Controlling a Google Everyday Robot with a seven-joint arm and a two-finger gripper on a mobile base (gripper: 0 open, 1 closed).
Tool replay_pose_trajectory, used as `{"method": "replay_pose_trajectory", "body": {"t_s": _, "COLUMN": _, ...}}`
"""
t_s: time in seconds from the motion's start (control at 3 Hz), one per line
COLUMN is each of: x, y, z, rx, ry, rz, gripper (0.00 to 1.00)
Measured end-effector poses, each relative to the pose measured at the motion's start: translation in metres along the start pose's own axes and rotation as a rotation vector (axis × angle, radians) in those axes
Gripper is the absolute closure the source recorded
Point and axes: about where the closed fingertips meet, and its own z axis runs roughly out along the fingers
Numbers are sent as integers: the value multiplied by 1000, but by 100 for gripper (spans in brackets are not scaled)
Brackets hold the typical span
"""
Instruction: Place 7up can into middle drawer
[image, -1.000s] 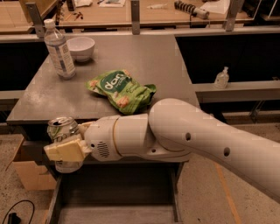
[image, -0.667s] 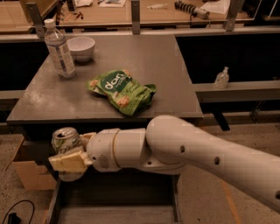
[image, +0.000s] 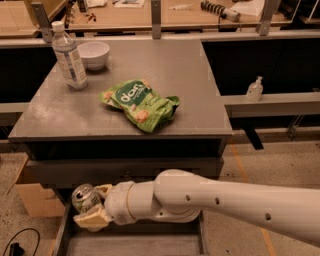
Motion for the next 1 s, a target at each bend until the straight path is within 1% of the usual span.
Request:
{"method": "replay_pose_trajectory", "body": {"t_s": 0.33, "x": 42, "y": -4, "z": 15, "rx": 71, "ry": 80, "rz": -47, "gripper": 100}}
{"method": "replay_pose_trajectory", "body": {"t_s": 0.67, "x": 44, "y": -15, "z": 16, "rx": 125, "ry": 79, "rz": -52, "gripper": 100}}
{"method": "replay_pose_trajectory", "body": {"t_s": 1.0, "x": 67, "y": -12, "z": 25, "rx": 133, "ry": 94, "rz": -56, "gripper": 100}}
